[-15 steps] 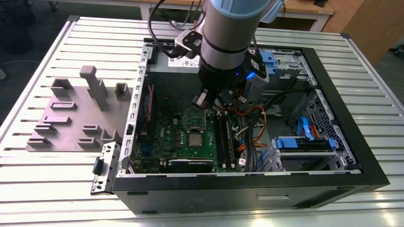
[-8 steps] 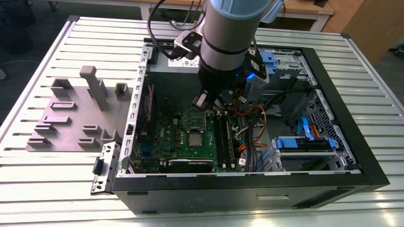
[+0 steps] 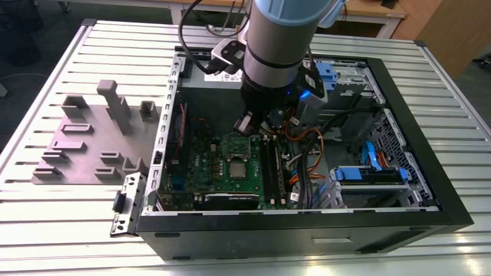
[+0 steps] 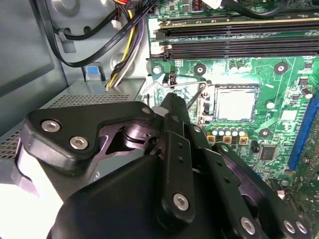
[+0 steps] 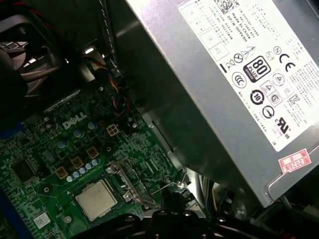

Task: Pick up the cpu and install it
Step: 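Close the cpu cover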

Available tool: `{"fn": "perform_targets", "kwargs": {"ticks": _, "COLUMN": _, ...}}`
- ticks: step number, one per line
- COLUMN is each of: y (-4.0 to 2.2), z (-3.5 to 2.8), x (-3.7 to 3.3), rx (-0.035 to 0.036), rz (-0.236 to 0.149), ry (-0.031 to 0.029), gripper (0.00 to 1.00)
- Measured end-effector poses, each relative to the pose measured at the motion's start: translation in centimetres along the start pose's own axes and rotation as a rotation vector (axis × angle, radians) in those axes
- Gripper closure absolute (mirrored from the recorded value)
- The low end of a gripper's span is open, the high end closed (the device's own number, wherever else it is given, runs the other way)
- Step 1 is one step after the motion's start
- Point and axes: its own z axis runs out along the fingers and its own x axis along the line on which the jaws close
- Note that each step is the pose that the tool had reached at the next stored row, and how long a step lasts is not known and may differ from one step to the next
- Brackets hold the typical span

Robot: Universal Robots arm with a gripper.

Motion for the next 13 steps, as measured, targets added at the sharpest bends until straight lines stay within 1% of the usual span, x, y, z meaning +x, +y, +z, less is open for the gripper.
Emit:
{"fn": "perform_targets", "kwargs": {"ticks": 6, "y": -0.15, "z": -0.07, "x": 0.24, "rx": -0.0001, "rz": -0.001, "ry": 0.0001, "gripper": 0.89}}
{"fn": "perform_targets", "kwargs": {"ticks": 13, "y": -0.42, "z": -0.16, "x": 0.68, "rx": -0.0001, "rz": -0.001, "ry": 0.0001, "gripper": 0.89}}
